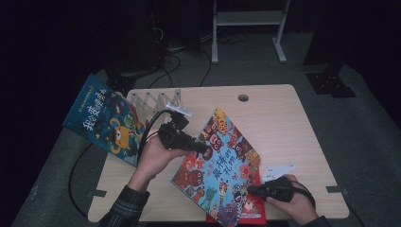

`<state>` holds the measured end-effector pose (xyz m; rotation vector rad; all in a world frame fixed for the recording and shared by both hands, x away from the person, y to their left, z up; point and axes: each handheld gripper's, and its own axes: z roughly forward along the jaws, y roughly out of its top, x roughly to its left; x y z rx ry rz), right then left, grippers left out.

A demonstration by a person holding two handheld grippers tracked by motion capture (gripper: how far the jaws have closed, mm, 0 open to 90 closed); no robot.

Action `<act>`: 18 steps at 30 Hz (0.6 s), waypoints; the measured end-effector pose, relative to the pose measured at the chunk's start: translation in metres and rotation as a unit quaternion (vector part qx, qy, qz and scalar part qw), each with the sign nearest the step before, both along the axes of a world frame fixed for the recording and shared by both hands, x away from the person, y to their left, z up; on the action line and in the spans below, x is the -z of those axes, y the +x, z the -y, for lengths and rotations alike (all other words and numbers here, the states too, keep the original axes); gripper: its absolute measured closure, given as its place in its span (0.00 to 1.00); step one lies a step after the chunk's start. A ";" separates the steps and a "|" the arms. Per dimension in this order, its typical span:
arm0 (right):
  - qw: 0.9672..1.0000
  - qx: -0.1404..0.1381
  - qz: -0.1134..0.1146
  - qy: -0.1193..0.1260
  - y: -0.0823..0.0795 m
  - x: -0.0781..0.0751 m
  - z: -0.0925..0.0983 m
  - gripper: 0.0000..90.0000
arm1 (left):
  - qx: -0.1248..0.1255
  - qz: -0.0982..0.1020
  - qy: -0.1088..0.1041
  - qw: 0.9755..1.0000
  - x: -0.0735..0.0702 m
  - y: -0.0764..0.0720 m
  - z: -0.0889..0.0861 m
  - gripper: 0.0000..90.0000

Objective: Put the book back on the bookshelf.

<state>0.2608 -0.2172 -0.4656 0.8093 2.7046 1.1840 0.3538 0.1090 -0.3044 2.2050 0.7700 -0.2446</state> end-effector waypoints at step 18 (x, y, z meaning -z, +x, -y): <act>0.964 0.256 0.065 0.038 0.066 0.004 0.099 0.46 | 0.006 -0.015 0.005 1.000 -0.013 0.009 0.023 0.80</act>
